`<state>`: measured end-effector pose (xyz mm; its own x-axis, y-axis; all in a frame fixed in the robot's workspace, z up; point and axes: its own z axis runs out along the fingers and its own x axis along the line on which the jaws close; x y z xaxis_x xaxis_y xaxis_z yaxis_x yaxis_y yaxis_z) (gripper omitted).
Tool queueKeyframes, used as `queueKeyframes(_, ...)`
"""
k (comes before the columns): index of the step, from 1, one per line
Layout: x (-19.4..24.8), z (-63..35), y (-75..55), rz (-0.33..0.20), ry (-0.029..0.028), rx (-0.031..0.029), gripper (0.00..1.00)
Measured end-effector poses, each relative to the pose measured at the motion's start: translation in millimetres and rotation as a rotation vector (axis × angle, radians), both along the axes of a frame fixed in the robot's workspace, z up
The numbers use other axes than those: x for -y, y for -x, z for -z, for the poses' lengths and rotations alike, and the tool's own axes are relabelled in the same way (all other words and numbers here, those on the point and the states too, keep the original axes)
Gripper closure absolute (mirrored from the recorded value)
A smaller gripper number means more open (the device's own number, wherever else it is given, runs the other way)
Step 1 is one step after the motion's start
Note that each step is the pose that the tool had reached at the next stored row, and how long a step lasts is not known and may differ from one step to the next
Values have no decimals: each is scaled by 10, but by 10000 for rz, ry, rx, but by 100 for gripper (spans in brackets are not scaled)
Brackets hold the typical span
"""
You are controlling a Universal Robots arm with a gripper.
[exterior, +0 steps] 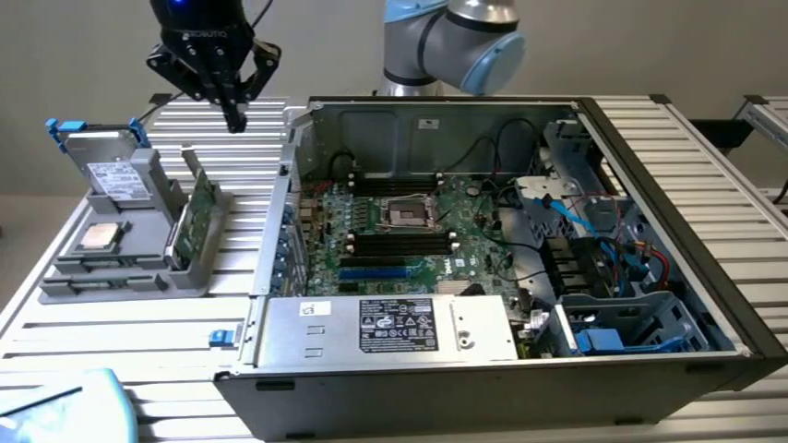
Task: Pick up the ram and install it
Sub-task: 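Reach for the ram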
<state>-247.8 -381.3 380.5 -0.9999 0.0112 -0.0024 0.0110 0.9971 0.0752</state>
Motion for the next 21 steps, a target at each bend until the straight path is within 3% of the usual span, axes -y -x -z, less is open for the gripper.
queueKeyframes(21, 1, 12, 959, -1, -304, -4, 89)
